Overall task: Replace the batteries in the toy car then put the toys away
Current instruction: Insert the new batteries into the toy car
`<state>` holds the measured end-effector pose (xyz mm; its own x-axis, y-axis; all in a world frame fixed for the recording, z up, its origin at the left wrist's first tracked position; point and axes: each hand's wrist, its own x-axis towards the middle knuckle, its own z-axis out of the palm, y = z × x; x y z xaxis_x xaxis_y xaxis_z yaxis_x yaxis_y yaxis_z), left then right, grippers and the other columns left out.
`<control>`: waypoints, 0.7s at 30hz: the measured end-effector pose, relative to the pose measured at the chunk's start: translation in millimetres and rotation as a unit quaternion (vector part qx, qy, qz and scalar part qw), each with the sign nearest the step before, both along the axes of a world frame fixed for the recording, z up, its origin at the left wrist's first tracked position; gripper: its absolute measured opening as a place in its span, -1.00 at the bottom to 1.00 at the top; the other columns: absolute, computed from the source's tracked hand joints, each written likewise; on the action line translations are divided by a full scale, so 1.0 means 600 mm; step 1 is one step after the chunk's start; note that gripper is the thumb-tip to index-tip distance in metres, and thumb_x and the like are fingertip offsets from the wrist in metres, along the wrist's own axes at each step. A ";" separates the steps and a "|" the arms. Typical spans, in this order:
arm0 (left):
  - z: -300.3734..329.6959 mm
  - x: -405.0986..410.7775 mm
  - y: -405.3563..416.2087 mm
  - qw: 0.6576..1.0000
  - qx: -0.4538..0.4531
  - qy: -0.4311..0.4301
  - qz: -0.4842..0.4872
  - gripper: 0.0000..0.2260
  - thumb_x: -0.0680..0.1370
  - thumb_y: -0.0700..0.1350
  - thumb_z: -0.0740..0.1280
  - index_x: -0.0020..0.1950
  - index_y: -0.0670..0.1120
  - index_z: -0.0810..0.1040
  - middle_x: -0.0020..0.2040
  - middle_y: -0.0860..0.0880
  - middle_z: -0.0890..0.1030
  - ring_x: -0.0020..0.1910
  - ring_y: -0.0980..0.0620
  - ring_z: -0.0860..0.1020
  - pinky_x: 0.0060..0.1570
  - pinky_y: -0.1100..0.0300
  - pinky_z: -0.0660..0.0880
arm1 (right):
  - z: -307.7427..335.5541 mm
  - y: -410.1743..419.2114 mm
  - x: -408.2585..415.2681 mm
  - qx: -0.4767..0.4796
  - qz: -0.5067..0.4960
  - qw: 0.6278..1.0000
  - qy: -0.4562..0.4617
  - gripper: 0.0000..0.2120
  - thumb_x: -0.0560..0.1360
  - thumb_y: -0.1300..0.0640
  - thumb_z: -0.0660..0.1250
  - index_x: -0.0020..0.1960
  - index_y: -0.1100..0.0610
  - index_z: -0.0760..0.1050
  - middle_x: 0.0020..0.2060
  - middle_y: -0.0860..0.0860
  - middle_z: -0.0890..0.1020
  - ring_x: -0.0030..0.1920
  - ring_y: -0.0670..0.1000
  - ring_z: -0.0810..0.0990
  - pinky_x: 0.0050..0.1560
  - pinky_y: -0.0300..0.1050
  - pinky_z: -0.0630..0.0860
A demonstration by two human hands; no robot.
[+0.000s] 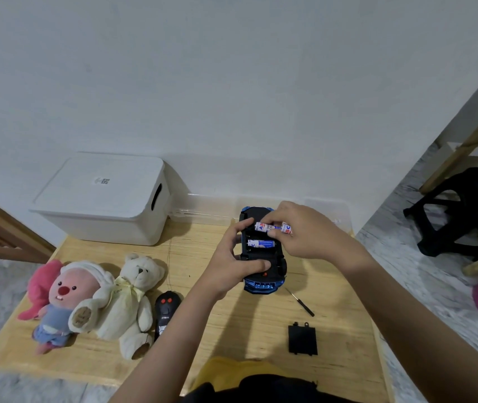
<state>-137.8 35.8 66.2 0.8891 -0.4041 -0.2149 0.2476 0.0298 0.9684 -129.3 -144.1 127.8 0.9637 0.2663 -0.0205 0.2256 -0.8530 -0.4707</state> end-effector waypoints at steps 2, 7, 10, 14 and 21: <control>0.001 -0.001 0.001 1.000 0.002 0.001 0.003 -0.27 0.24 -0.26 0.50 0.33 0.16 0.39 0.18 -0.06 0.49 -0.04 -0.06 0.65 -0.03 -0.02 0.62 | 0.003 -0.001 -0.005 0.075 -0.009 0.997 -0.011 -0.92 0.50 0.03 0.32 -0.04 -0.15 0.52 -0.18 -0.14 0.54 -0.12 -0.08 0.54 -0.07 -0.01 0.51; 0.004 -0.005 -0.002 1.000 -0.001 0.001 0.002 -0.28 0.24 -0.26 0.51 0.31 0.18 0.40 0.19 -0.08 0.49 -0.01 -0.11 0.64 -0.03 -0.02 0.62 | -0.006 -0.001 -0.018 0.226 -0.062 0.972 -0.035 -0.75 0.45 0.14 0.36 0.04 -0.14 0.44 -0.27 -0.13 0.56 -0.24 -0.18 0.55 -0.24 -0.29 0.46; 0.006 -0.005 -0.004 1.000 -0.003 -0.002 0.004 -0.28 0.24 -0.25 0.51 0.31 0.20 0.40 0.20 -0.08 0.49 0.00 -0.11 0.64 -0.02 -0.03 0.62 | -0.013 0.002 -0.022 0.273 -0.096 0.956 -0.050 -0.72 0.44 0.17 0.38 0.03 -0.15 0.45 -0.26 -0.13 0.62 -0.39 -0.20 0.51 -0.37 -0.40 0.36; 0.008 -0.007 -0.005 1.000 -0.014 -0.010 0.025 -0.28 0.25 -0.27 0.51 0.32 0.18 0.39 0.22 -0.08 0.49 -0.02 -0.08 0.65 -0.07 0.01 0.62 | -0.030 0.007 -0.026 0.316 -0.168 0.931 -0.076 -0.79 0.34 0.16 0.50 -0.14 -0.06 0.52 -0.25 -0.15 0.66 -0.17 -0.21 0.62 -0.24 -0.33 0.48; 0.010 -0.014 -0.010 0.997 -0.032 -0.047 0.060 -0.27 0.32 -0.36 0.51 0.31 0.21 0.36 0.21 -0.01 0.48 -0.08 0.01 0.68 -0.17 0.21 0.59 | -0.046 0.023 -0.027 0.338 -0.250 0.903 -0.091 -0.81 0.34 0.09 0.52 -0.19 -0.13 0.54 -0.30 -0.17 0.66 -0.17 -0.25 0.62 -0.14 -0.29 0.48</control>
